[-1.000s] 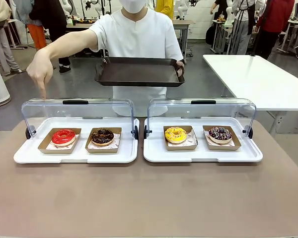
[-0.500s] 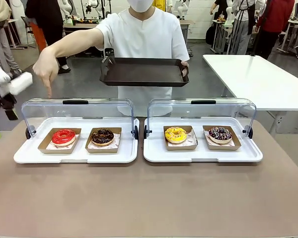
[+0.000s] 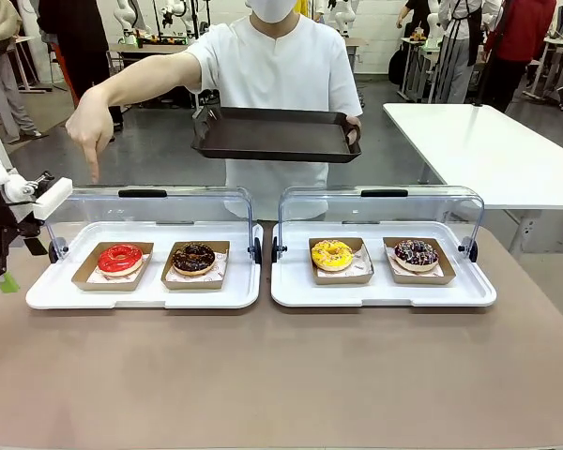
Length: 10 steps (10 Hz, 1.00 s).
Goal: Provide the desired donut to the person.
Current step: Pick up and lift the Paper togo box containing the Donut pointed at by the person.
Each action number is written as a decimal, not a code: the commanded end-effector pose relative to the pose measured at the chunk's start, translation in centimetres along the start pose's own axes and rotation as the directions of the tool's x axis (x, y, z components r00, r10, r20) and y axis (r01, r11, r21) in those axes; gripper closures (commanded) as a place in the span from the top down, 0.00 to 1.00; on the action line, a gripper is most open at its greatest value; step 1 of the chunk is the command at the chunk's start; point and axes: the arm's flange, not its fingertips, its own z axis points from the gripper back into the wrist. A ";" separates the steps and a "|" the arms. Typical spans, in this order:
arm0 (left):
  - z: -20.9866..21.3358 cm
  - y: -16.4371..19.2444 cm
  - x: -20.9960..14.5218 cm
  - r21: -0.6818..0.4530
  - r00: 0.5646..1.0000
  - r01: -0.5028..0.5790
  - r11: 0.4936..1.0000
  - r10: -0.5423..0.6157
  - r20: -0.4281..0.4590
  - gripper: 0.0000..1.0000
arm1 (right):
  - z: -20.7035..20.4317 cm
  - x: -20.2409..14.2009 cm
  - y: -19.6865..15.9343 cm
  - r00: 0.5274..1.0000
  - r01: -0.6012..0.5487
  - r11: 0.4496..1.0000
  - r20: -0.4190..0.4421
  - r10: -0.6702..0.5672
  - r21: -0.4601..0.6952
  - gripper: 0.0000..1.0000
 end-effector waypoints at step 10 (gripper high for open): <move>-6.3 0.0 1.8 -0.028 0.982 0.114 0.993 -0.117 -0.151 1.00 | 0.1 0.0 -0.1 1.000 0.000 1.000 0.002 0.000 0.010 1.00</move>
